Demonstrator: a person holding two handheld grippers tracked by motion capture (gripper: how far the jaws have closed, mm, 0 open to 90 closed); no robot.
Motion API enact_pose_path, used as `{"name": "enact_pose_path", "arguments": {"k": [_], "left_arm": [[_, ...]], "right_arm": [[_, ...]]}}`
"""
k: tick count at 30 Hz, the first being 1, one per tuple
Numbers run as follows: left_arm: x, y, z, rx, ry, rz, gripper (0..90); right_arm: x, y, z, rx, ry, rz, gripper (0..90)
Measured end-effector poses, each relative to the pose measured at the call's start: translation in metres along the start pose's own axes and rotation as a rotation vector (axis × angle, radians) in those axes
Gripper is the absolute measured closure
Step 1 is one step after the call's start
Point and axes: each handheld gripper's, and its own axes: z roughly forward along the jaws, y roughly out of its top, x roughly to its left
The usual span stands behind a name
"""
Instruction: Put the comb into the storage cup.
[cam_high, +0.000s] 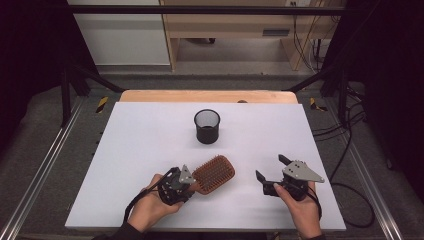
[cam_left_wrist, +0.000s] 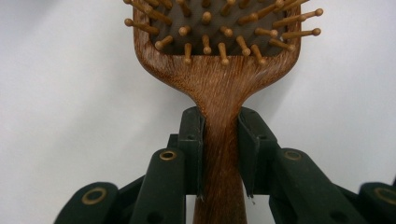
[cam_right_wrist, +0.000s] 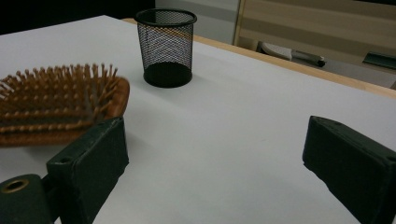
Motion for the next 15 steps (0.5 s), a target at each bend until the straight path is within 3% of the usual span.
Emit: {"name": "enact_pose_path", "arguments": {"k": [3, 10, 15], "left_arm": [[0.004, 0.002, -0.003, -0.080, 0.047, -0.009, 73.0], [0.009, -0.004, -0.005, -0.191, 0.069, -0.052, 73.0], [0.010, -0.007, -0.005, -0.215, 0.067, -0.069, 73.0]], "right_arm": [[0.002, 0.002, 0.001, -0.018, 0.011, 0.026, 6.3], [0.010, 0.004, 0.008, -0.031, 0.048, 0.066, 5.6], [0.015, 0.006, 0.013, -0.039, 0.075, 0.088, 5.6]]}}
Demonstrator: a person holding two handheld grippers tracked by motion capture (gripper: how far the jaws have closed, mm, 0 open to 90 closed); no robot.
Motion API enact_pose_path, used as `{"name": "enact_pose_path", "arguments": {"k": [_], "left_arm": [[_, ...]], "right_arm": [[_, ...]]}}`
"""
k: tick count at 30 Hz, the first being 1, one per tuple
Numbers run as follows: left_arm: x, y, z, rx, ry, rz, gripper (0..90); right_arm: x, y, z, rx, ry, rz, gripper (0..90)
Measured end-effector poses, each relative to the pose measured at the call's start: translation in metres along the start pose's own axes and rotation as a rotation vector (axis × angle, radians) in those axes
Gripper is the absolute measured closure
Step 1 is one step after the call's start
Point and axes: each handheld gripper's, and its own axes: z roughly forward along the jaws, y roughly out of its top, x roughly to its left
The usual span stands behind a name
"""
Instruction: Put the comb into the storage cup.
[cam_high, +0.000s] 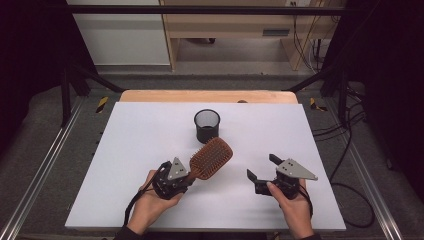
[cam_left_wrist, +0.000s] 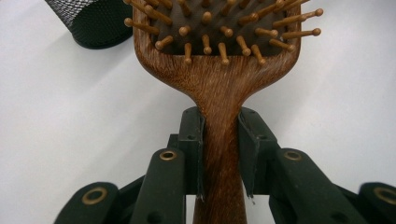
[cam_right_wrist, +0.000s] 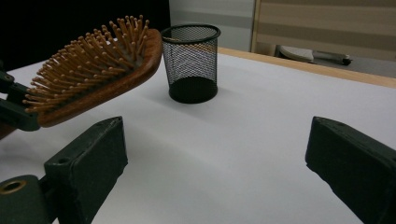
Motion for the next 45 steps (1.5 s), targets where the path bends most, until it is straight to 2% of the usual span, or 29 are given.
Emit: {"name": "enact_pose_path", "arguments": {"k": [4, 9, 19, 20, 25, 31, 37, 45], "left_arm": [[-0.001, -0.001, -0.001, -0.014, 0.018, 0.000, 73.0], [-0.002, -0.002, -0.001, -0.039, 0.018, -0.007, 73.0], [-0.001, -0.004, -0.003, -0.080, 0.032, -0.036, 73.0], [-0.001, -0.004, -0.003, -0.080, 0.032, -0.036, 73.0], [-0.001, -0.003, -0.008, -0.112, 0.032, -0.043, 73.0], [-0.001, -0.002, -0.011, -0.134, 0.035, -0.054, 73.0], [-0.002, -0.002, -0.013, -0.149, 0.037, -0.056, 73.0], [-0.004, -0.001, -0.013, -0.162, 0.039, -0.052, 73.0]], "right_arm": [[0.004, 0.001, 0.004, -0.008, 0.027, 0.018, 5.5], [0.008, 0.001, 0.007, -0.022, 0.065, 0.055, 5.2], [0.019, 0.002, 0.021, -0.042, 0.177, 0.172, 4.2], [0.019, 0.002, 0.021, -0.042, 0.177, 0.172, 4.2], [0.029, 0.005, 0.034, -0.045, 0.252, 0.236, 4.0], [0.039, 0.011, 0.045, -0.040, 0.296, 0.263, 3.5], [0.048, 0.016, 0.055, -0.030, 0.324, 0.262, 3.2], [0.053, 0.022, 0.063, -0.039, 0.348, 0.278, 3.1]]}}
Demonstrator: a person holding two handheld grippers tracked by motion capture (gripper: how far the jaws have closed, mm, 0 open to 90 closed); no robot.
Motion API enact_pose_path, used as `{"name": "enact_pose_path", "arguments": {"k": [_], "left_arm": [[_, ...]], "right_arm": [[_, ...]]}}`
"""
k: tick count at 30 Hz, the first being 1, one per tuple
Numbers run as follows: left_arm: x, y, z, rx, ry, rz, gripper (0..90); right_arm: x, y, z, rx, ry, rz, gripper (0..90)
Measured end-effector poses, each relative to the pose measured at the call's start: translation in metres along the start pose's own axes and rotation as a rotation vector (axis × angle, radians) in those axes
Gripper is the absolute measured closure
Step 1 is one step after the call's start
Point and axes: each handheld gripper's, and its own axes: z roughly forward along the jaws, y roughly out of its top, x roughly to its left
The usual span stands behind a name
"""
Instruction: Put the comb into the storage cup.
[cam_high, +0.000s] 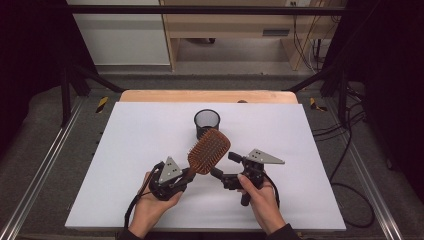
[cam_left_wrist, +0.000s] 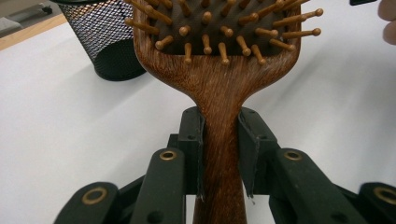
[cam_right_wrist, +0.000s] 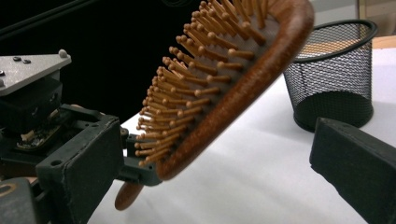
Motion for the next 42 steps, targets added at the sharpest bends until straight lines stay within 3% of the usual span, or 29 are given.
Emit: {"name": "enact_pose_path", "arguments": {"k": [11, 19, 34, 42], "left_arm": [[-0.002, 0.000, -0.001, -0.020, 0.001, 0.000, 73.0], [-0.006, -0.001, 0.001, -0.018, -0.006, 0.012, 73.0], [-0.016, -0.001, 0.005, -0.026, -0.010, 0.041, 73.0], [-0.018, -0.002, 0.007, -0.026, -0.012, 0.052, 72.9]], "right_arm": [[-0.001, 0.010, 0.009, -0.015, 0.014, -0.004, 3.3], [-0.003, 0.007, 0.014, -0.023, 0.006, 0.011, 6.2], [-0.006, 0.013, 0.004, -0.072, 0.026, 0.074, 13.5], [-0.006, 0.016, 0.001, -0.094, 0.039, 0.083, 16.5]]}}
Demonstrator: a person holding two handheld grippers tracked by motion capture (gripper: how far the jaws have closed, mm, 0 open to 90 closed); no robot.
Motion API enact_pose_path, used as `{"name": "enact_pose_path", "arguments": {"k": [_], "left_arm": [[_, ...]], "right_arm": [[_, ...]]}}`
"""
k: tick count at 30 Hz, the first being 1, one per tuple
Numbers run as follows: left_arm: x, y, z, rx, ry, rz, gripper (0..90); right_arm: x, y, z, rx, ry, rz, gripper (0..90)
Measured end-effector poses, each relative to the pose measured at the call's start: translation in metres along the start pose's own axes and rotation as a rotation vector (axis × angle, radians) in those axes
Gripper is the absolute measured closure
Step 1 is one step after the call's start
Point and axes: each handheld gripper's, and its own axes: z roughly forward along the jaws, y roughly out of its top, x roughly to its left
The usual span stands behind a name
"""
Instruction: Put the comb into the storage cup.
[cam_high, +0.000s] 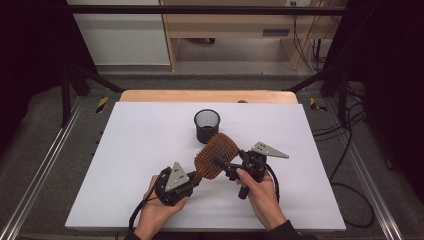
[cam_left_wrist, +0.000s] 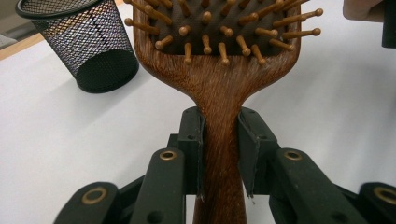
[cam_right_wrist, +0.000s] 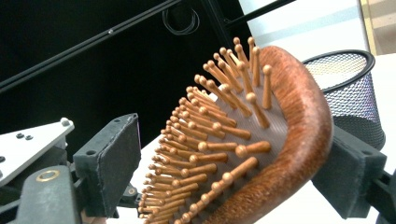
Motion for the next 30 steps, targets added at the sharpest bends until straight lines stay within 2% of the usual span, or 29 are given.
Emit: {"name": "enact_pose_path", "arguments": {"k": [18, 30], "left_arm": [[-0.0033, -0.0007, 0.0026, -0.009, 0.002, 0.013, 72.9], [-0.0020, -0.0005, 0.0012, -0.024, 0.002, 0.011, 73.1]], "right_arm": [[-0.0017, 0.0049, -0.0038, -0.027, 0.010, 0.034, 23.9], [0.0037, 0.0092, -0.0048, -0.052, 0.018, 0.058, 33.3]]}}
